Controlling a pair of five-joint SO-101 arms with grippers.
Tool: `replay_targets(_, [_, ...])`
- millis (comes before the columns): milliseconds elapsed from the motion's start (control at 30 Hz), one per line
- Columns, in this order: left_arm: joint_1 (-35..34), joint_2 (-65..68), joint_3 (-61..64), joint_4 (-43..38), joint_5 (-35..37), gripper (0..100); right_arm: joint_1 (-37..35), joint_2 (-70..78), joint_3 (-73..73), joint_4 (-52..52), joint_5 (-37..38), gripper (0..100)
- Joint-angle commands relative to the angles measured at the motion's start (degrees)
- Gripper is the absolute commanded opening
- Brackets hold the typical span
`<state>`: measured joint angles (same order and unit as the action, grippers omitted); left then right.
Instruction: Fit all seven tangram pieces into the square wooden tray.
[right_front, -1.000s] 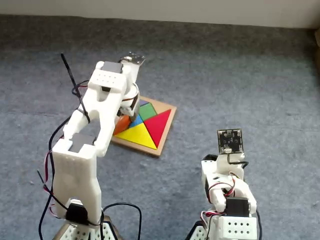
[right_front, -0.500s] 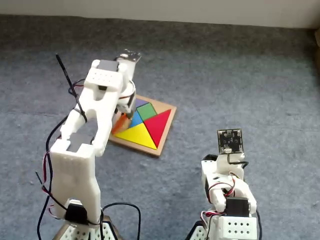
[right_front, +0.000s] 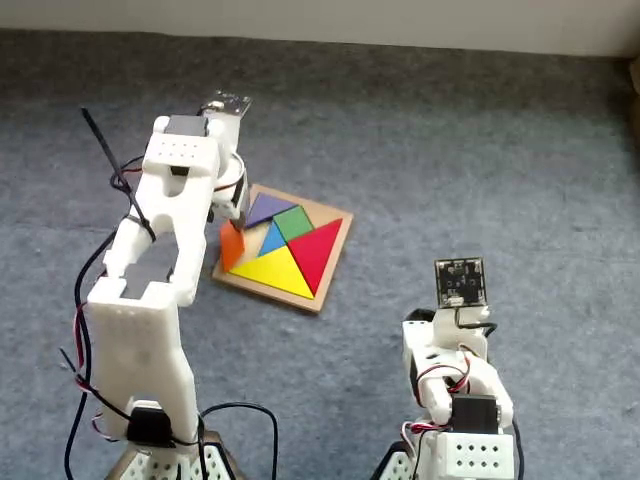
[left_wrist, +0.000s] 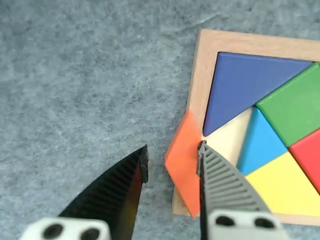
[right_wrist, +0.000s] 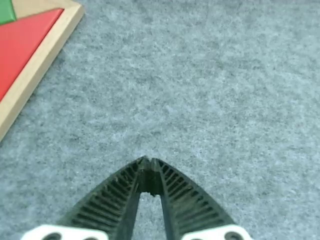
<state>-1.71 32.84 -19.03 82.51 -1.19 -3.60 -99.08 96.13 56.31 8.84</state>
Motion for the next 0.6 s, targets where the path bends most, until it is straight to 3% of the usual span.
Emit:
replay_targets(0, [0.2,-0.8,-2.5,-0.4,0.4,17,0.7,-0.8,8.4,-0.1,-0.4,0.5])
replay_targets(567, [8.2,-1.9,0.4,-0.4,-2.5,17,0.7,-0.8,8.4,-0.1,-0.4,0.5])
